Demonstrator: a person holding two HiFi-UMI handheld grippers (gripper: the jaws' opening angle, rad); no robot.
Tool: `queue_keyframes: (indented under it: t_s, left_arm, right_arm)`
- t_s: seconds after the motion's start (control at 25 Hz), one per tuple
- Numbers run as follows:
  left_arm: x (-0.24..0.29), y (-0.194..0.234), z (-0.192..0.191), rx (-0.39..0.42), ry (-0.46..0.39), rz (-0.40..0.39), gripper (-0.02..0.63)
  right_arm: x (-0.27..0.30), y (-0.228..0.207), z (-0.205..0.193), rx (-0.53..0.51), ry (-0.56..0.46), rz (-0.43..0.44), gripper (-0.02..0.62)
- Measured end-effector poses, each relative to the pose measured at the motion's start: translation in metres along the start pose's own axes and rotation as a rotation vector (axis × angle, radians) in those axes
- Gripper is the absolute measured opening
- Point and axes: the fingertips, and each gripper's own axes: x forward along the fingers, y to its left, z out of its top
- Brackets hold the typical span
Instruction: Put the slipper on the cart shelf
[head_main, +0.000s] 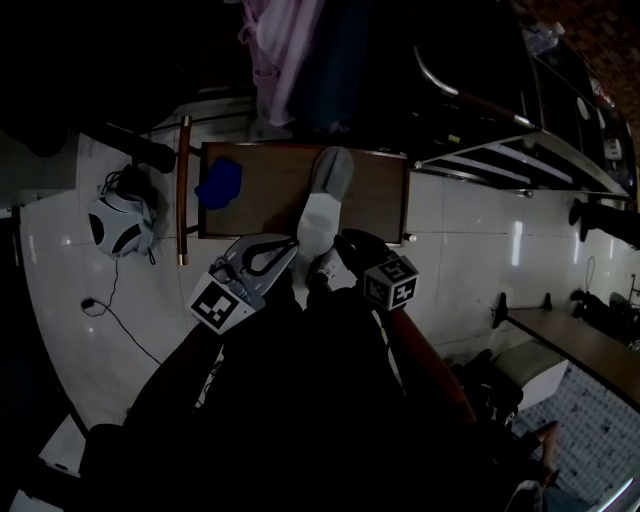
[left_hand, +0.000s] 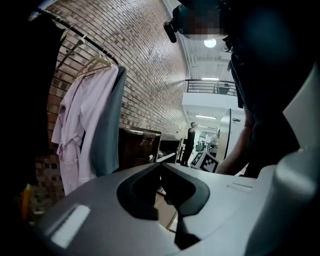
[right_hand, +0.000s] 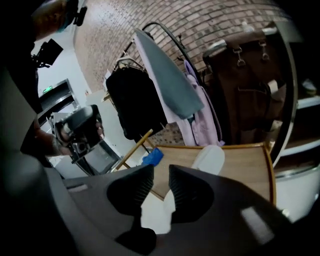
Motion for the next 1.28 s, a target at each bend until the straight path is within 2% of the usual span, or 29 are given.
queue_keyframes:
  t_s: [0.08, 0.2, 0.32, 0.44, 0.88, 1.04, 1.12, 1.24, 1.28]
  left_arm:
    - [0.005, 0.0, -0.005, -0.004, 0.008, 0.006, 0.011]
    - [0.009, -0.007, -0.014, -0.025, 0.024, 0.016, 0.003]
    - [0.009, -0.011, -0.023, -0.045, 0.038, 0.03, 0.003]
    - [0.008, -0.012, -0.03, -0.059, 0.048, 0.052, 0.003]
    - [-0.012, -0.009, -0.051, -0.129, 0.064, 0.138, 0.003]
    - [-0.022, -0.006, -0.056, -0.153, 0.06, 0.167, 0.003]
    - [-0.026, -0.003, -0.057, -0.163, 0.057, 0.181, 0.003]
    - [-0.029, -0.002, -0.059, -0.165, 0.058, 0.192, 0.003]
    - [-0.029, -0.003, -0.059, -0.166, 0.059, 0.191, 0.003]
  right_arm:
    - [0.016, -0.021, -0.018, 0.036, 0.046, -0.005, 0.129]
    - [0.038, -0.045, -0.051, 0.081, 0.136, -0.002, 0.178]
    - [0.058, -0.061, -0.088, 0.219, 0.234, 0.028, 0.279]
    - [0.069, -0.077, -0.112, 0.342, 0.291, 0.018, 0.307]
    - [0.097, -0.099, -0.149, 0.553, 0.387, 0.01, 0.305]
    - [0.101, -0.103, -0.155, 0.623, 0.371, -0.033, 0.304]
    - [0.1, -0.108, -0.158, 0.628, 0.378, -0.063, 0.279]
    - [0.1, -0.107, -0.159, 0.615, 0.397, -0.046, 0.137]
    - [0.1, -0.105, -0.157, 0.629, 0.388, -0.03, 0.117]
